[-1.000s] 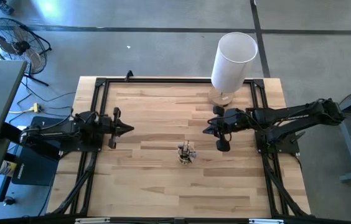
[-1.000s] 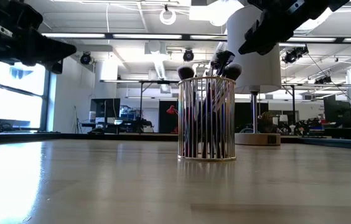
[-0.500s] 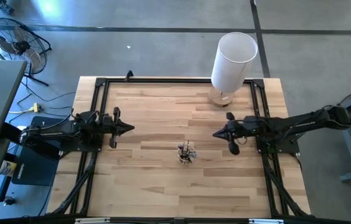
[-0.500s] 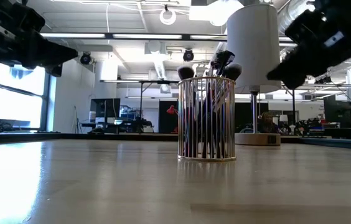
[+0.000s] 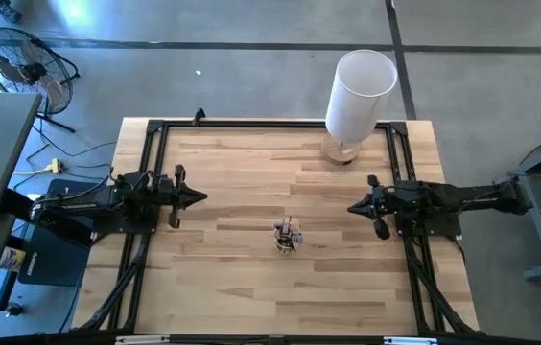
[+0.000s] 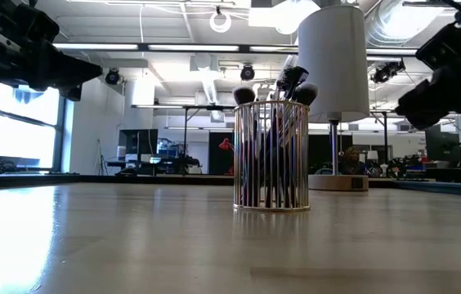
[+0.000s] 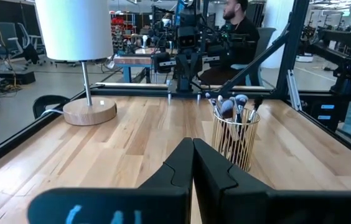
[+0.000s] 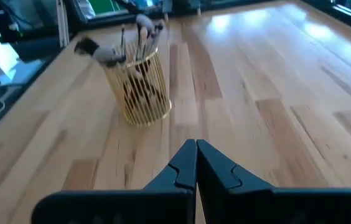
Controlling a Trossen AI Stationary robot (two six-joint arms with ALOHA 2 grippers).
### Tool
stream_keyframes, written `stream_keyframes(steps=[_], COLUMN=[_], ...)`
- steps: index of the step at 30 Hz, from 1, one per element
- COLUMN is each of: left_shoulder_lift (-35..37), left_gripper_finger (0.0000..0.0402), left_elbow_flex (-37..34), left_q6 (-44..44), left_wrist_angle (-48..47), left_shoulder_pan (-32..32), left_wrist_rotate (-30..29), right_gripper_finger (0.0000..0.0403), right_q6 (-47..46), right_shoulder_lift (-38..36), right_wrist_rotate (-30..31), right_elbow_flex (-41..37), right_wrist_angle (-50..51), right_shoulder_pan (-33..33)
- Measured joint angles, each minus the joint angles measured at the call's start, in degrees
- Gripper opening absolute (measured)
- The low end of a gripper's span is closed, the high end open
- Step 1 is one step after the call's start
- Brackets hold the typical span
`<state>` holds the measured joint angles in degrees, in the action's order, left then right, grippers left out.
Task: Put items in baskets/containers
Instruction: Return to Home Position
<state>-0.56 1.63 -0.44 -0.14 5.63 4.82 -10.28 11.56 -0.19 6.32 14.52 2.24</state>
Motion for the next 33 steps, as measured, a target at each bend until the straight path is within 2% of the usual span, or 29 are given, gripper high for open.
stream_keyframes(steps=[2,7,33], left_shoulder_lift=[0.0,0.0,0.0], left_gripper_finger=[0.0001,0.0001,0.0001], left_elbow_flex=[0.02,0.04,0.09], left_q6=[0.02,0.02,0.02], left_wrist_angle=[0.0,-0.02,-0.04], left_shoulder_pan=[0.0,0.0,0.0], left_wrist_rotate=[0.0,0.02,0.13], right_gripper_finger=[0.0,0.0,0.0], right_q6=[0.68,4.35,4.28], right_shoulder_lift=[-3.32,-7.99,-7.39], right_wrist_rotate=[-0.01,0.03,0.2], right_elbow_flex=[0.34,-0.36,-0.41], right_wrist_angle=[3.39,2.52,2.4], right_shoulder_pan=[0.0,0.0,0.04])
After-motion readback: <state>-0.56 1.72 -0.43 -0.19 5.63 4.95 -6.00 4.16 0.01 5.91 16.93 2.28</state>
